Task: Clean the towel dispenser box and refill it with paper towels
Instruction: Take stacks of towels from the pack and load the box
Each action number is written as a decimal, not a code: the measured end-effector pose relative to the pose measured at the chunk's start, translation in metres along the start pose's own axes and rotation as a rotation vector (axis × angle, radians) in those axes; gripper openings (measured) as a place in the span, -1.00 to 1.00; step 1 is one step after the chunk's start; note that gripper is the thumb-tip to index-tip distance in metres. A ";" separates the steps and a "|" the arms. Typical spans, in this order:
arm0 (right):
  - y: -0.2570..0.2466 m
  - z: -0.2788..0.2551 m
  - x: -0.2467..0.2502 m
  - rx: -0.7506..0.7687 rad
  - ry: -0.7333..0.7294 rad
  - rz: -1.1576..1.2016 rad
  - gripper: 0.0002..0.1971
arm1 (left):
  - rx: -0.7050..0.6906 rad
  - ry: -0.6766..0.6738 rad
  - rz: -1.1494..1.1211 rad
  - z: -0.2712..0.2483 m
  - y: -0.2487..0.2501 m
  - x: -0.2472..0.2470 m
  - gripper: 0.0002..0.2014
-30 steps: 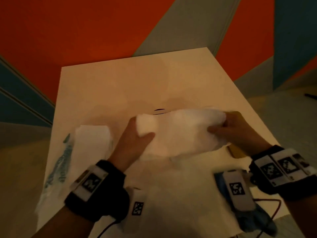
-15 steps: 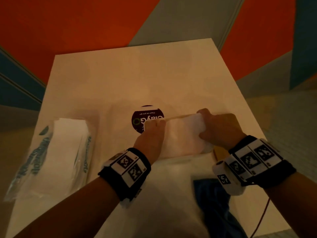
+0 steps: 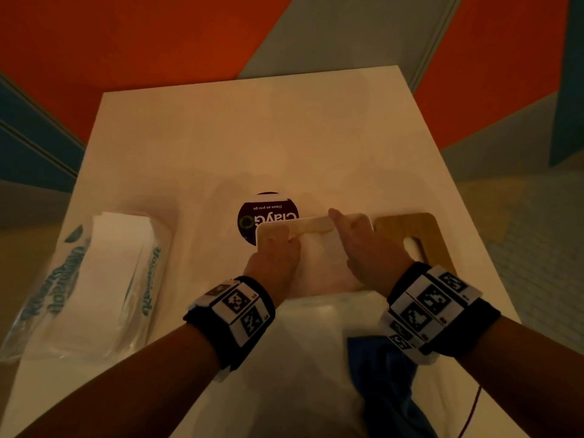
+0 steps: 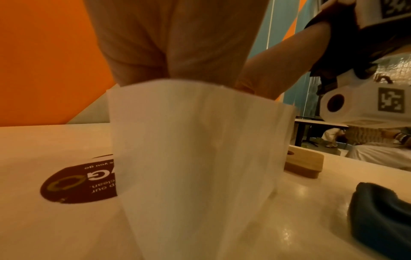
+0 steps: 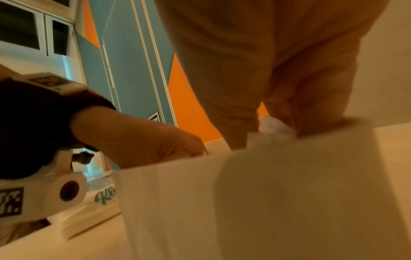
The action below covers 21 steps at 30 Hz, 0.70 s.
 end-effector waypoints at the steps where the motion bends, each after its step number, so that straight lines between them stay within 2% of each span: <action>1: 0.000 -0.003 0.002 0.014 0.000 0.018 -0.23 | 0.002 0.029 -0.005 -0.002 0.000 0.001 -0.51; 4: 0.003 -0.017 0.019 0.023 0.045 0.010 -0.27 | -0.127 0.230 0.086 -0.012 -0.001 0.008 -0.58; 6: 0.002 -0.023 0.029 0.175 0.206 -0.074 -0.50 | -0.256 0.346 0.206 -0.016 0.000 0.015 -0.60; 8: -0.004 -0.024 0.034 0.412 0.342 -0.202 -0.78 | -0.386 0.210 0.255 -0.017 0.004 0.021 -0.63; 9: -0.006 -0.020 0.031 0.495 0.257 -0.276 -0.81 | -0.427 0.101 0.267 -0.014 0.004 0.020 -0.61; 10: -0.010 -0.016 0.027 0.528 0.112 -0.357 -0.78 | -0.436 0.005 0.275 -0.010 0.003 0.020 -0.58; 11: -0.011 -0.012 0.023 0.513 -0.066 -0.431 -0.74 | -0.435 -0.079 0.305 -0.005 0.001 0.019 -0.56; 12: -0.009 -0.008 0.020 0.495 -0.148 -0.487 -0.73 | -0.430 -0.150 0.347 -0.001 -0.001 0.016 -0.55; 15: 0.001 -0.001 0.014 0.473 -0.232 -0.582 -0.75 | -0.390 -0.239 0.474 0.008 -0.012 0.004 -0.52; 21: 0.006 0.005 0.010 0.461 -0.271 -0.605 -0.73 | -0.271 -0.164 0.497 0.011 -0.012 -0.002 -0.47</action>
Point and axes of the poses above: each hand's wrist, its own z-axis towards the middle knuckle, its own x-axis out of the back of the hand, y = z × x, the point moved 1 cm from there along z, towards the middle knuckle, and after that the axes turned 5 degrees about -x, right-handed, at the moved point
